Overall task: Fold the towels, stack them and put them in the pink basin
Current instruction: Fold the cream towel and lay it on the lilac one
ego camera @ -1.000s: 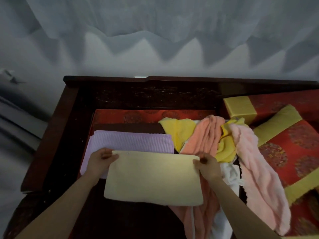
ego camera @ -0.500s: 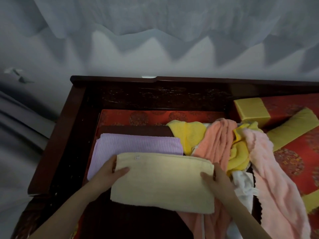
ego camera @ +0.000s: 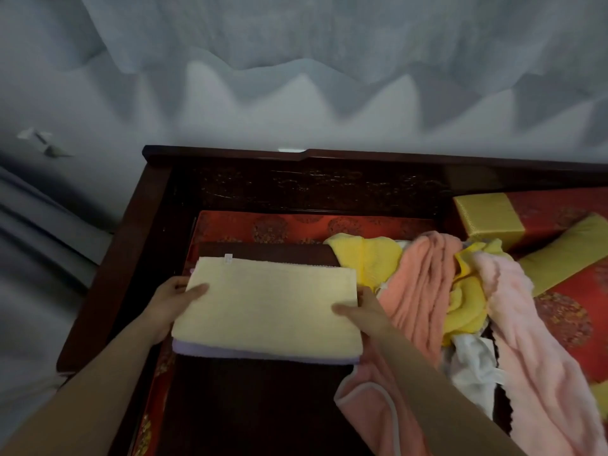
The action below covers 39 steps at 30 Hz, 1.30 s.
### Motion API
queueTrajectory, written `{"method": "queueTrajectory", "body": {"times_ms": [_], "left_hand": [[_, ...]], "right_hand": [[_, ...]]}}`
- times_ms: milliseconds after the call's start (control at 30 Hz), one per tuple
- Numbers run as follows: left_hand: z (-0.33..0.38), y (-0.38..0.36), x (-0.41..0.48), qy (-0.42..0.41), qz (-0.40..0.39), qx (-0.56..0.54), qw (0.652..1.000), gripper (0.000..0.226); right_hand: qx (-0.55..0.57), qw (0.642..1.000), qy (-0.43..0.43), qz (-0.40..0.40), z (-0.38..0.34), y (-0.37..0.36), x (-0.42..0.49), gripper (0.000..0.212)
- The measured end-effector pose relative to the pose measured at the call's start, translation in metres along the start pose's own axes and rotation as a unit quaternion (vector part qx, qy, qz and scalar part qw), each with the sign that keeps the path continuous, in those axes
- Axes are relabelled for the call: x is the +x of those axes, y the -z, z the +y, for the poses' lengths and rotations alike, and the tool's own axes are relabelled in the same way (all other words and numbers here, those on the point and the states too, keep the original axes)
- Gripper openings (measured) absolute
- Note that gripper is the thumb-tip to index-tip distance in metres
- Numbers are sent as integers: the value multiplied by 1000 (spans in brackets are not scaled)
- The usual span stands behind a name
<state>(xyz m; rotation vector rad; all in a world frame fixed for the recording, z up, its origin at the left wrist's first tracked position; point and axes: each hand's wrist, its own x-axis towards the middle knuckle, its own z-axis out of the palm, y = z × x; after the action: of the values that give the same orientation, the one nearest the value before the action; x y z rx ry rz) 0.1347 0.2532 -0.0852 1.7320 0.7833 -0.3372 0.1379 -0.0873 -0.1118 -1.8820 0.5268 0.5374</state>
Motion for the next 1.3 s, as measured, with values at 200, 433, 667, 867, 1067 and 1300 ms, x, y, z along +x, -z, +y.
{"method": "queueTrajectory", "body": {"times_ms": [200, 433, 667, 867, 1067, 1300], "left_hand": [[-20, 5, 6, -20, 56, 23, 998, 34], [-6, 25, 5, -38, 68, 128, 989, 49], [62, -60, -80, -259, 76, 124, 955, 23], [33, -235, -110, -246, -183, 175, 936, 35], [28, -314, -99, -181, -134, 285, 932, 60], [38, -316, -119, -158, -176, 221, 946, 18]], "right_hand": [[-64, 997, 37, 3, -10, -14, 11, 65], [-97, 993, 68, -30, -30, 6, 1, 58], [-162, 968, 139, 134, 6, 170, -64, 25], [-172, 964, 96, 179, 54, 218, -81, 17], [-196, 960, 160, 121, 66, 196, -94, 27], [-167, 957, 187, 147, 55, 208, -102, 24]]}}
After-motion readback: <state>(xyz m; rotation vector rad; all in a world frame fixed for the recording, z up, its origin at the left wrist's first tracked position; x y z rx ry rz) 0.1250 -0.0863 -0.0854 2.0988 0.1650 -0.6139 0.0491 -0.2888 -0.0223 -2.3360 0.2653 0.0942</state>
